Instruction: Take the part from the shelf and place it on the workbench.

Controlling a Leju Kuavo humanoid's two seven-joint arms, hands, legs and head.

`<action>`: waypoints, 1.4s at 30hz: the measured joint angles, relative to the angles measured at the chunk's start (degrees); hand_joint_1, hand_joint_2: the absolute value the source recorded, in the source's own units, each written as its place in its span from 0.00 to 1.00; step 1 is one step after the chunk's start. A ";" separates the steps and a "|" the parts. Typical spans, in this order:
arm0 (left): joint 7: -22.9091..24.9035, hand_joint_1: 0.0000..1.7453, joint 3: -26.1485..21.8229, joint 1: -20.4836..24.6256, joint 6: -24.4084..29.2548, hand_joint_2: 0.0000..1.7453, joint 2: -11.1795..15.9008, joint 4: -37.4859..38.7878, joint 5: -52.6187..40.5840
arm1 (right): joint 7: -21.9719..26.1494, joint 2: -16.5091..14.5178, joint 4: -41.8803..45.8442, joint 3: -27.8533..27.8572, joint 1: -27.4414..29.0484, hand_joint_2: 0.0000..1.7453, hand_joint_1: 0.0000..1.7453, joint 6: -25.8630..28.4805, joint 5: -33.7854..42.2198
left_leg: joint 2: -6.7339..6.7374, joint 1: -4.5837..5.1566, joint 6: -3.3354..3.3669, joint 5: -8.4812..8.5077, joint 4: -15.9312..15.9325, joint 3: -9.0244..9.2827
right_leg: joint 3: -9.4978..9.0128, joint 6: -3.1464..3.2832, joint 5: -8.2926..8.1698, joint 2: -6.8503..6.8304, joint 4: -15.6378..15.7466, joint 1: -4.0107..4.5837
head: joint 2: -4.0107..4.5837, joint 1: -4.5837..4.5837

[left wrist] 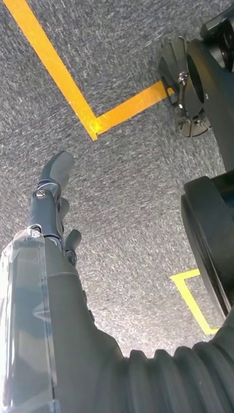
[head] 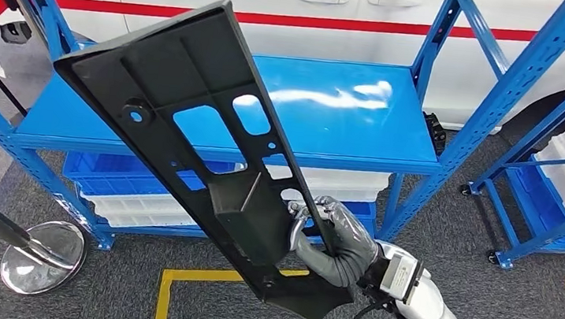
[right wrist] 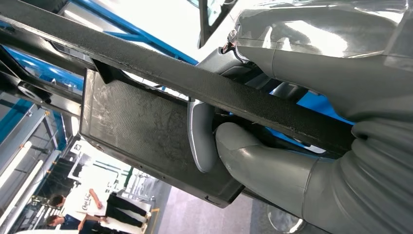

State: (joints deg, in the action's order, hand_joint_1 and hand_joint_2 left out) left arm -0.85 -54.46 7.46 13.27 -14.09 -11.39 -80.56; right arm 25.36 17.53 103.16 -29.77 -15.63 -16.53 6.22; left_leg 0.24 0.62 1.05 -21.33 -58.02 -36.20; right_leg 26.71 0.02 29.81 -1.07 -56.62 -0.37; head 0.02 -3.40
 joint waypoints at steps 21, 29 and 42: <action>0.34 0.00 -1.13 -0.69 0.02 1.00 0.12 0.09 0.39 | -0.21 0.06 0.13 0.68 0.82 1.00 1.00 -1.46 -0.28 | -0.52 -0.44 1.43 -4.61 1.72 5.70 | 14.40 -2.14 2.29 0.95 -14.87 -1.05 | 0.00 -0.01; -0.42 0.00 -1.19 -0.07 -0.15 1.00 -0.19 0.09 0.23 | -0.22 0.04 0.23 0.75 0.86 1.00 1.00 -1.62 -0.25 | 0.04 0.28 0.40 -0.81 0.59 0.59 | -0.13 -0.11 0.23 0.05 -0.28 0.28 | 0.00 -0.02; -0.07 0.00 -1.14 -0.42 -0.17 1.00 -0.16 0.08 -1.07 | -1.45 0.39 0.53 1.00 2.22 1.00 1.00 -2.65 0.88 | -3.36 -1.46 -3.08 -6.19 -1.89 6.13 | 4.92 0.08 -3.76 3.50 -0.29 -0.89 | 0.01 -0.01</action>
State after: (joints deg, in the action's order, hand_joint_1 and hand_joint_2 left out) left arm -0.92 -55.60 7.04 13.10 -14.24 -11.31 -81.62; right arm 23.91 17.92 103.69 -28.77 -13.41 -19.18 7.10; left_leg -3.12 -0.84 -2.03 -27.52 -59.91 -30.06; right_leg 31.64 0.10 26.04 2.43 -56.90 -1.26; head 0.03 -3.41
